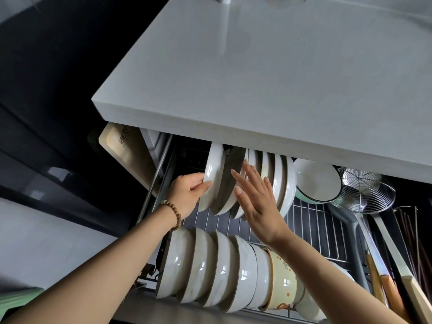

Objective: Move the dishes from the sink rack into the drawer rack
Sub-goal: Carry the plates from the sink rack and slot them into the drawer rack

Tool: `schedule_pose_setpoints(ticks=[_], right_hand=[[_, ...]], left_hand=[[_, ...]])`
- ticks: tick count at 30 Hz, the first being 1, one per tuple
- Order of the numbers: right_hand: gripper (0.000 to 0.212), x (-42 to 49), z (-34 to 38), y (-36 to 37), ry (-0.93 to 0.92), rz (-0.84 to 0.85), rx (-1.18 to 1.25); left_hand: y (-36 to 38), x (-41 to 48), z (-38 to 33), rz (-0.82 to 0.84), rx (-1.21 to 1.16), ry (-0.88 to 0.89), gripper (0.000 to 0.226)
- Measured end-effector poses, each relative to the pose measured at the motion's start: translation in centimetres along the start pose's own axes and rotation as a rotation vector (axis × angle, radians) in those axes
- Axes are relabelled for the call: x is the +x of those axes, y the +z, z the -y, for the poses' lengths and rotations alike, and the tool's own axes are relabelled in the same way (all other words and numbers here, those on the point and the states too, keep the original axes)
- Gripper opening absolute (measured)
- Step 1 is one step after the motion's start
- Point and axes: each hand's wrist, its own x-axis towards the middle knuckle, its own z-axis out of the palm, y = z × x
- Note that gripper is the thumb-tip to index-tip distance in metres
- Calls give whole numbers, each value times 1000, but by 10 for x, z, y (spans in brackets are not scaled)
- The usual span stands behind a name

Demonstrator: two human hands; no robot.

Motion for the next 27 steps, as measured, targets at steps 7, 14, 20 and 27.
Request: schedule_pose_setpoints(ticks=[7,14,20,27], right_hand=[[71,-1,-4,3,-45,-9,-61],[66,0,-6,-1,-59,-4,-91],[45,-34,9,-33,56,4,65],[50,-127,18,-135,267,61,-34]], left_hand=[[-2,0,2,49,-75,-75,36],[6,-6,-7,-24,-27,-77,16],[10,-51,-41,-217,-64,-190,49],[70,-101,-126,5,-73,-199,27]])
